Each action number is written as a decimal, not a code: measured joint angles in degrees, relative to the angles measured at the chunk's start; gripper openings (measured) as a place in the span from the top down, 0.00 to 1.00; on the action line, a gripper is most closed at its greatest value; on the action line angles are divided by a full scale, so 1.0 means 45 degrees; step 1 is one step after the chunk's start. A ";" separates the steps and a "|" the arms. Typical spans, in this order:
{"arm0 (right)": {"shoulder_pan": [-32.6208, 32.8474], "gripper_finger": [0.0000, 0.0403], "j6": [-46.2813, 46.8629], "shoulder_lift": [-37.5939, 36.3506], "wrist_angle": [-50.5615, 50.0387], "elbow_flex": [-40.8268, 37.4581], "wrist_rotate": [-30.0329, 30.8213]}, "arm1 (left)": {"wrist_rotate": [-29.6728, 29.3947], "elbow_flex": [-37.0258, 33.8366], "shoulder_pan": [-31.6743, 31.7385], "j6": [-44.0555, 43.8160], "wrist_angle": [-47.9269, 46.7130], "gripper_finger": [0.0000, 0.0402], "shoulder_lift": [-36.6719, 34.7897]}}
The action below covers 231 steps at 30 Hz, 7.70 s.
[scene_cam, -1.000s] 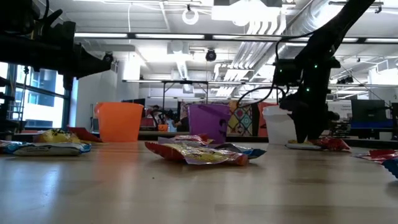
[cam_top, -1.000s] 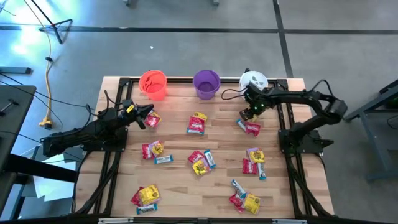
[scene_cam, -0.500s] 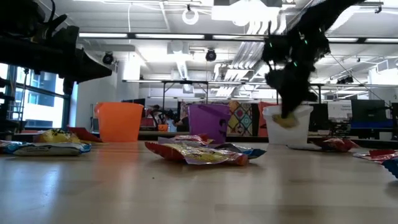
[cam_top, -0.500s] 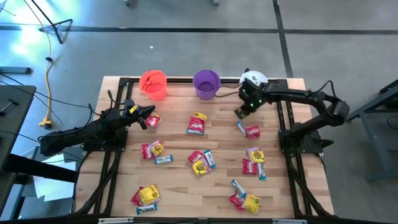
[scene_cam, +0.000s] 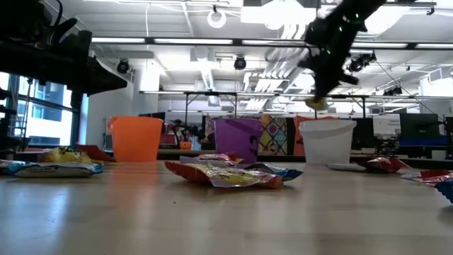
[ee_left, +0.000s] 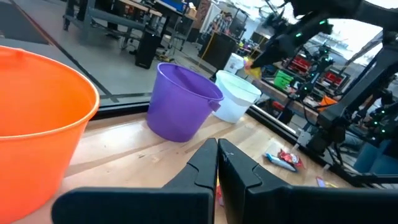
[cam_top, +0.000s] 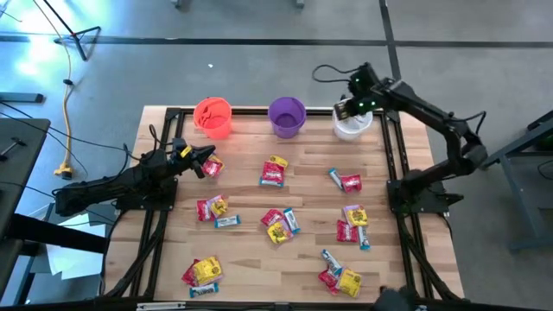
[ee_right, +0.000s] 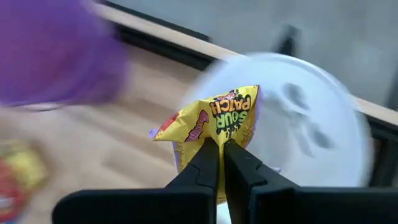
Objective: Sort candy
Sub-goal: Put the yellow candy into the white bucket, then put the red candy into the purple bucket
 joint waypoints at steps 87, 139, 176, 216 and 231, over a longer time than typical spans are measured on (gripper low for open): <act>0.5291 1.00 0.0549 -0.4354 0.6768 -0.4393 -0.1267 | 0.8357 1.0625 0.1413 -0.1195 0.0375 0.58 2.1914; 0.5291 1.00 -0.0017 -0.4344 0.6839 -0.4384 -0.0923 | 0.6988 2.0237 0.3799 0.6098 -1.0127 1.00 2.0573; 0.5291 1.00 -0.0137 -0.4344 0.6836 -0.4384 -0.0923 | 0.8668 0.9418 0.2289 0.1424 -0.2435 0.81 1.9632; 0.5286 1.00 -0.0451 -0.4344 0.6836 -0.4384 -0.0694 | 0.6339 1.5775 0.2405 0.2910 -0.5175 1.00 1.7900; 0.5286 1.00 -0.0456 -0.4344 0.6841 -0.4388 -0.0694 | 0.6800 1.8554 0.4010 0.4938 -0.5150 1.00 2.1605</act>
